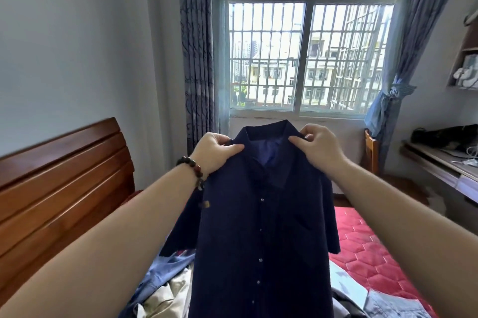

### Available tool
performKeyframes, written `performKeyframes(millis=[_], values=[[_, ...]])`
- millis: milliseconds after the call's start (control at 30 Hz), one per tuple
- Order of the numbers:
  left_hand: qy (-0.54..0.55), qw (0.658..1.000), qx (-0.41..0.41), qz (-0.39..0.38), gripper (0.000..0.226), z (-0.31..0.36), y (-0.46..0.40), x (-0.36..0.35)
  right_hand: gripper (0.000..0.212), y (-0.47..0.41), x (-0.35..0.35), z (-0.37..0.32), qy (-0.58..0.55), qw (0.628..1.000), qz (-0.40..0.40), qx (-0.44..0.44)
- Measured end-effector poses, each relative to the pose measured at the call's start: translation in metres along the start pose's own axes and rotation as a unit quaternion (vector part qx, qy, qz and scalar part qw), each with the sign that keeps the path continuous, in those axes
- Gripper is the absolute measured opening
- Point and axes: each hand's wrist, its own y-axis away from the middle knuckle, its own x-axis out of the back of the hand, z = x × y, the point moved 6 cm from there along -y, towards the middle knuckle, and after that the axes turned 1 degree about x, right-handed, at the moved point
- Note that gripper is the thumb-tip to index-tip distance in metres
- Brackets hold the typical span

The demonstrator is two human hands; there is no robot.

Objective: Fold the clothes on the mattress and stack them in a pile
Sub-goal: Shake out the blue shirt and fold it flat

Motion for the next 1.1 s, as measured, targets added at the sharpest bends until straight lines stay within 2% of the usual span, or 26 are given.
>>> performKeyframes(millis=[100,267,533,667,833,933,1000,1100], values=[[-0.02,0.998,-0.045,0.048,0.023,0.012,0.004,-0.015,0.022,0.013,-0.021,-0.016,-0.025,1.0,0.015,0.0],[0.051,0.997,-0.049,0.017,0.011,0.021,0.011,-0.032,0.021,0.028,-0.045,-0.027,-0.182,0.98,-0.05,-0.057],[0.129,0.991,-0.025,-0.01,0.008,0.02,0.013,-0.008,0.022,0.026,-0.026,-0.031,-0.219,0.973,-0.003,-0.074],[0.15,0.986,-0.029,-0.059,0.008,0.024,0.014,-0.007,0.023,0.032,-0.027,-0.045,-0.232,0.969,-0.062,-0.054],[0.102,0.99,-0.08,-0.062,0.006,0.035,0.021,-0.022,0.016,0.045,-0.04,-0.073,-0.198,0.975,-0.105,0.0],[0.07,0.992,-0.096,-0.051,0.015,0.039,0.025,-0.019,0.022,0.044,-0.04,-0.073,-0.226,0.965,-0.124,-0.034],[0.002,0.992,-0.118,-0.042,0.022,0.043,0.027,-0.018,0.027,0.044,-0.041,-0.074,-0.234,0.959,-0.152,-0.043],[-0.044,0.989,-0.136,-0.027,0.022,0.046,0.027,-0.021,0.034,0.041,-0.037,-0.079,-0.15,0.974,-0.169,0.019]])
